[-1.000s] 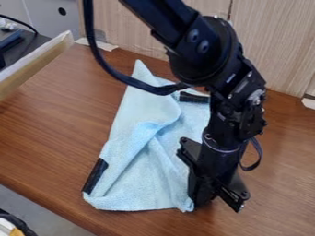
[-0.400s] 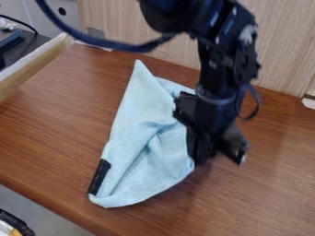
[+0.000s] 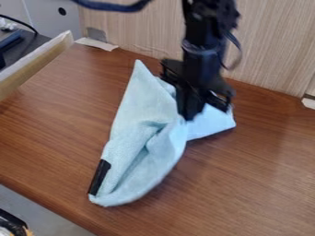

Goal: Fold the cloth from bottom right to top left

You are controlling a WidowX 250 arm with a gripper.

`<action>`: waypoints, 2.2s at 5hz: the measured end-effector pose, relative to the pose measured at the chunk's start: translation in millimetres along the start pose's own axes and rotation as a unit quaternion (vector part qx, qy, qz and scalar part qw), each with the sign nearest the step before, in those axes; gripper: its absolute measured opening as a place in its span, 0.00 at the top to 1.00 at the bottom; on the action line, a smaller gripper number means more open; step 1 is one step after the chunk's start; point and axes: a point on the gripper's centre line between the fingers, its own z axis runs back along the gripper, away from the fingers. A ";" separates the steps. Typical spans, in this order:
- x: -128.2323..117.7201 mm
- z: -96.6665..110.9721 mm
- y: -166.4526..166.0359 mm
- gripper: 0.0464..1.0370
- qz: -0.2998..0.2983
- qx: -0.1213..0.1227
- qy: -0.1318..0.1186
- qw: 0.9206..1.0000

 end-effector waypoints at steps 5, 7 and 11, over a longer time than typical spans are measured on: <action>3.9 -73.1 100.6 0.95 0.107 -0.007 0.079 0.991; -2.3 -73.8 107.1 0.50 0.121 0.009 0.094 0.988; -3.6 -36.4 104.8 0.03 0.120 0.041 0.066 0.990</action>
